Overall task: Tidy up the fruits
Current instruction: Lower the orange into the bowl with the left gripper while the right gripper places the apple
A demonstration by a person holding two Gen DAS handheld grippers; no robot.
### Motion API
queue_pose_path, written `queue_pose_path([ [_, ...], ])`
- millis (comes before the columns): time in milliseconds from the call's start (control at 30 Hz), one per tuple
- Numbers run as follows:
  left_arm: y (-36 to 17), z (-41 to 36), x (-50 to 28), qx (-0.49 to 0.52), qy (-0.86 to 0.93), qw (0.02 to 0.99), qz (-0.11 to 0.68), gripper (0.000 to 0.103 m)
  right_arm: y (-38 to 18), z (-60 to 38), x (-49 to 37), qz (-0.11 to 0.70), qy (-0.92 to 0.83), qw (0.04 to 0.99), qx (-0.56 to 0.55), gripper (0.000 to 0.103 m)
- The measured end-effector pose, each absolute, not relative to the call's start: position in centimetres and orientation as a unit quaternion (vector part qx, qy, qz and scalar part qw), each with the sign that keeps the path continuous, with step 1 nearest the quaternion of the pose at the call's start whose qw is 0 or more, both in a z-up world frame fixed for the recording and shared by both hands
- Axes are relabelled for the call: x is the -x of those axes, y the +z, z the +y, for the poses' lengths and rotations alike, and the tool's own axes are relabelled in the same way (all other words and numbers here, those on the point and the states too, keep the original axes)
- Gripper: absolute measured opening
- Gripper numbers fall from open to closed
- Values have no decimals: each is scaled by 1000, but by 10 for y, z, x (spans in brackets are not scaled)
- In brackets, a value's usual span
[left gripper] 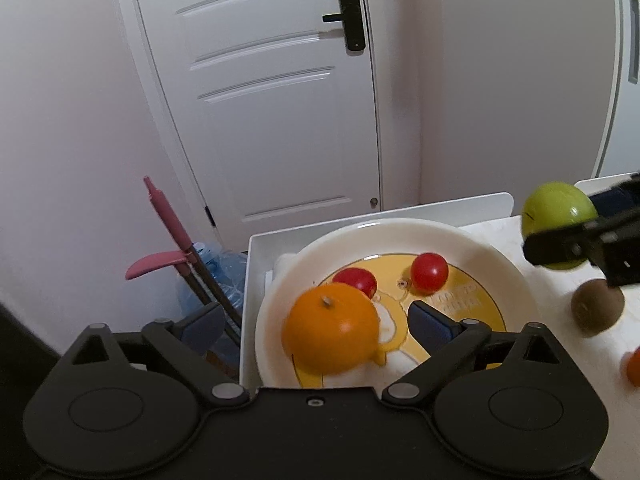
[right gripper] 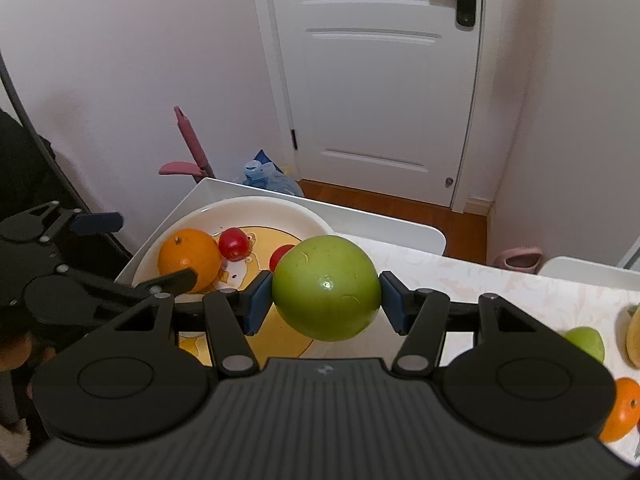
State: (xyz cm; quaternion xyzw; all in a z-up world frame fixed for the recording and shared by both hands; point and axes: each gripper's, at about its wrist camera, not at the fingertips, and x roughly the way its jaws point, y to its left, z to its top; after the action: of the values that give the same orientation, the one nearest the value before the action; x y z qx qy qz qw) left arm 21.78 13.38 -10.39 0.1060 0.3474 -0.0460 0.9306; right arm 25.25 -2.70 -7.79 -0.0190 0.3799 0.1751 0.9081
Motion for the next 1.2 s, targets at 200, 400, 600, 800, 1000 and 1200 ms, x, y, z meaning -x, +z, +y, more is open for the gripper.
queue_pose_path([
  [200,-101,138,-198,-83,-30,929,359,103,-80,-22,-259,382,200,902,34,72],
  [400,-99,139,-183,-74,-14,928,364,103,-97,-8,-266,385,234,890,70,72],
  [600,-102,141,-174,-72,-5,927,368,103,-119,5,-273,389,258,878,105,72],
  [800,-106,148,-172,-60,-1,926,373,103,-129,13,-275,387,266,875,114,73],
  [1000,-106,147,-171,-61,-3,927,371,103,-115,9,-266,343,256,898,105,103],
  [1200,-104,144,-168,-61,-10,927,369,103,-105,0,-260,358,234,901,79,103],
])
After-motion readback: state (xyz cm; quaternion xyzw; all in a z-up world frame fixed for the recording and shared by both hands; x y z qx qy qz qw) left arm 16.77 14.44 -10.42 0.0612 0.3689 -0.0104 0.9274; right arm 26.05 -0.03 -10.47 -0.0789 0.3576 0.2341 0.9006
